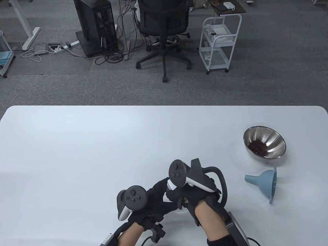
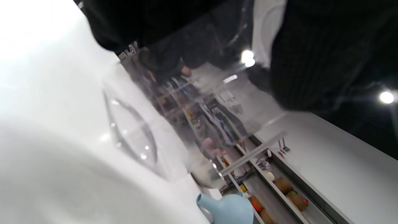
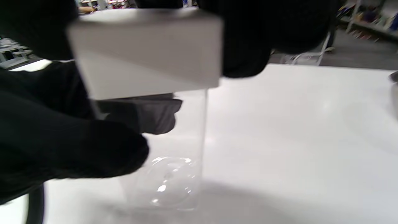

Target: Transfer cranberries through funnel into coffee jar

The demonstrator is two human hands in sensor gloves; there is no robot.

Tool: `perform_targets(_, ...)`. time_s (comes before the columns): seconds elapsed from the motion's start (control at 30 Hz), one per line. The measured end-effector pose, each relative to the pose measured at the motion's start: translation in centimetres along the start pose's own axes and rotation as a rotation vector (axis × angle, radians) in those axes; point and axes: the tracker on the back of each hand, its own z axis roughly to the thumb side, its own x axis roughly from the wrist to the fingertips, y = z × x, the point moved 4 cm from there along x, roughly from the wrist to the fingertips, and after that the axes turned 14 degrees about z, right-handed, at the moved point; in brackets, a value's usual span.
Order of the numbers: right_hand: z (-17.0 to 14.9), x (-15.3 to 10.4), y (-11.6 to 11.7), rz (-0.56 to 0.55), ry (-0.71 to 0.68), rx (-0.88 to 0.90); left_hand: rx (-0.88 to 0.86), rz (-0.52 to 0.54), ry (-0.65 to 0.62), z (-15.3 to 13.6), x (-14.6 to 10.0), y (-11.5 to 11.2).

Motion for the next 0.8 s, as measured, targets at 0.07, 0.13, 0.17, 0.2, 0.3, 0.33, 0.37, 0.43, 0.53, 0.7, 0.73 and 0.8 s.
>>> perform_targets(0.07,0.3,0.1,0.3,0.052,-0.035,0.008,0.008,-0.017,-0.006,0.0,0.0,-0.1)
perform_targets(0.13,0.7,0.1,0.5,0.06,-0.088,-0.004,-0.005,-0.025,-0.003,0.0,0.0,-0.2)
perform_targets(0.17,1.0,0.1,0.5,0.066,-0.119,-0.009,-0.001,-0.025,-0.002,0.0,0.0,-0.2)
perform_targets(0.2,1.2,0.1,0.6,0.066,-0.135,-0.015,-0.002,-0.02,0.003,0.0,0.0,-0.1)
perform_targets(0.3,1.6,0.1,0.7,0.088,-0.129,-0.036,0.003,-0.022,0.004,0.0,0.0,-0.1)
perform_targets(0.33,1.6,0.0,0.7,0.096,-0.129,-0.042,0.0,-0.019,0.008,0.0,0.0,-0.1)
perform_targets(0.37,1.6,-0.1,0.6,0.098,-0.131,-0.035,-0.006,-0.018,0.009,0.0,0.0,0.0)
perform_targets(0.43,1.6,-0.6,0.0,0.088,-0.144,0.012,-0.009,-0.014,0.011,0.0,0.0,0.1)
perform_targets(0.53,1.4,-1.3,-1.2,0.033,-0.071,0.024,-0.005,-0.003,0.009,0.0,-0.1,0.2)
perform_targets(0.7,1.1,-1.3,-1.9,-0.022,0.166,-0.053,-0.005,0.006,0.011,0.0,-0.1,0.3)
perform_targets(0.73,1.1,-1.1,-1.8,-0.018,0.206,-0.075,-0.003,0.005,0.012,-0.1,-0.1,0.3)
perform_targets(0.8,1.1,-0.8,-1.5,-0.003,0.254,-0.099,-0.001,0.006,0.012,0.0,-0.1,0.3)
